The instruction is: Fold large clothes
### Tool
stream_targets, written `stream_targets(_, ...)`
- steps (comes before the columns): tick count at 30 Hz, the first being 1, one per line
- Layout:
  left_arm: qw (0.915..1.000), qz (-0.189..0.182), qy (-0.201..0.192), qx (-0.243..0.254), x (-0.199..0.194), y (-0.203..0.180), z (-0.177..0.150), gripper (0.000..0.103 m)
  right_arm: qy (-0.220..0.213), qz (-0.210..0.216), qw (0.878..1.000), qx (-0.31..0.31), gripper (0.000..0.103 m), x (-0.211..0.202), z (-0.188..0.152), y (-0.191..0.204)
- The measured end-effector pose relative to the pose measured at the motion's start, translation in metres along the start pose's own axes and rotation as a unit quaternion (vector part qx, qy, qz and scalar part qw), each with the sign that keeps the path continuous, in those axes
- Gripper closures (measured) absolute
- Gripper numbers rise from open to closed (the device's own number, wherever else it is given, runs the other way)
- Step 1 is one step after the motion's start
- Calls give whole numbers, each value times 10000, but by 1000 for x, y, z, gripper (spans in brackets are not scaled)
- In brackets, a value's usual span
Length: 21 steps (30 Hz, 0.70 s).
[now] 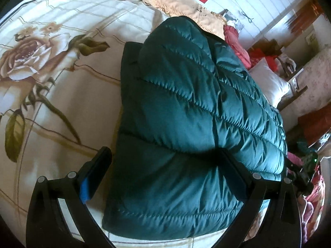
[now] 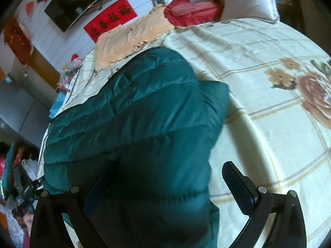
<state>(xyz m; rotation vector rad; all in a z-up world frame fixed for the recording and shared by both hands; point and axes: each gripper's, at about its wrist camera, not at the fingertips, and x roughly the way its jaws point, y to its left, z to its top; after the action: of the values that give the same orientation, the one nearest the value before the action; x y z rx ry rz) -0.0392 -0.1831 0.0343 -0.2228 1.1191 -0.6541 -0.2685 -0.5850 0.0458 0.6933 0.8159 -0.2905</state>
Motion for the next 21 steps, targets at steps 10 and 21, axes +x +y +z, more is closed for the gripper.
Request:
stream_targets(10,9999,-31,-72,77,11,-7,1,0,173,305,9994,-3,0,25,2,9)
stream_targets(21,10000,12,-76,63,12,-5,3,0,194,235,9995,100,0,29,4,12)
